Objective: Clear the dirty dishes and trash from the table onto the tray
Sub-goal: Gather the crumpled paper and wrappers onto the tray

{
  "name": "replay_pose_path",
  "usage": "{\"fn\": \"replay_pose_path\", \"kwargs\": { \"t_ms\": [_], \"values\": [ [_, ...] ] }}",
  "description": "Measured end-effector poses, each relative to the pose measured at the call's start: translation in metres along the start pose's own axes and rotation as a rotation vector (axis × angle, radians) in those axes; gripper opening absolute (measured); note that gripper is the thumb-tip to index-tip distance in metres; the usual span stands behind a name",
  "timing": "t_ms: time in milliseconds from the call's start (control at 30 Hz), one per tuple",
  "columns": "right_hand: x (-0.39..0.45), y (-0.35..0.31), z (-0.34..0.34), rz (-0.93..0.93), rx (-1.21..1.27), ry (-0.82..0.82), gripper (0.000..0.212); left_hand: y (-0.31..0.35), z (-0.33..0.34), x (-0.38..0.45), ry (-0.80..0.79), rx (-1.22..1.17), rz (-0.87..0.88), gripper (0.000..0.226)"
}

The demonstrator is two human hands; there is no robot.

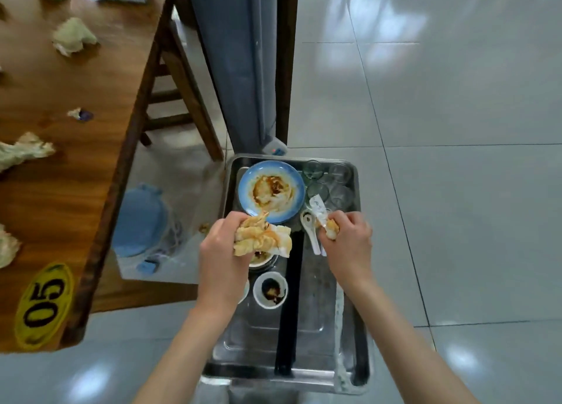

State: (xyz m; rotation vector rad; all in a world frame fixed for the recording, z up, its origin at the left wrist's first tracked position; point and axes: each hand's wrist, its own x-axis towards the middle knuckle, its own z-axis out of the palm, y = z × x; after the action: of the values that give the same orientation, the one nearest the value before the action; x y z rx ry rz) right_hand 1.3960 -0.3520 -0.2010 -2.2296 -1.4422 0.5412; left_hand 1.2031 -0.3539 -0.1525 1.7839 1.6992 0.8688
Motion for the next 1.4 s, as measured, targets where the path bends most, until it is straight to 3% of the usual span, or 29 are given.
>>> {"fn": "replay_pose_path", "kwargs": {
  "t_ms": [267,667,967,1400],
  "values": [
    [0.019,0.025,0.068,-0.024,-0.083,-0.101,0.032,-0.026,0.03,0.014,0.041,-0.002,-0.035,0.008],
    [0.018,0.023,0.102,-0.091,-0.017,-0.285,0.043,-0.039,0.037,0.02,0.045,-0.006,-0.041,0.011],
    [0.02,0.023,0.101,-0.109,-0.003,-0.269,0.035,-0.045,0.035,0.022,0.051,0.012,-0.021,0.01],
    [0.017,0.023,0.096,-0.062,-0.061,-0.253,0.04,-0.042,0.039,0.025,0.035,0.015,-0.023,0.012]
  ]
}}
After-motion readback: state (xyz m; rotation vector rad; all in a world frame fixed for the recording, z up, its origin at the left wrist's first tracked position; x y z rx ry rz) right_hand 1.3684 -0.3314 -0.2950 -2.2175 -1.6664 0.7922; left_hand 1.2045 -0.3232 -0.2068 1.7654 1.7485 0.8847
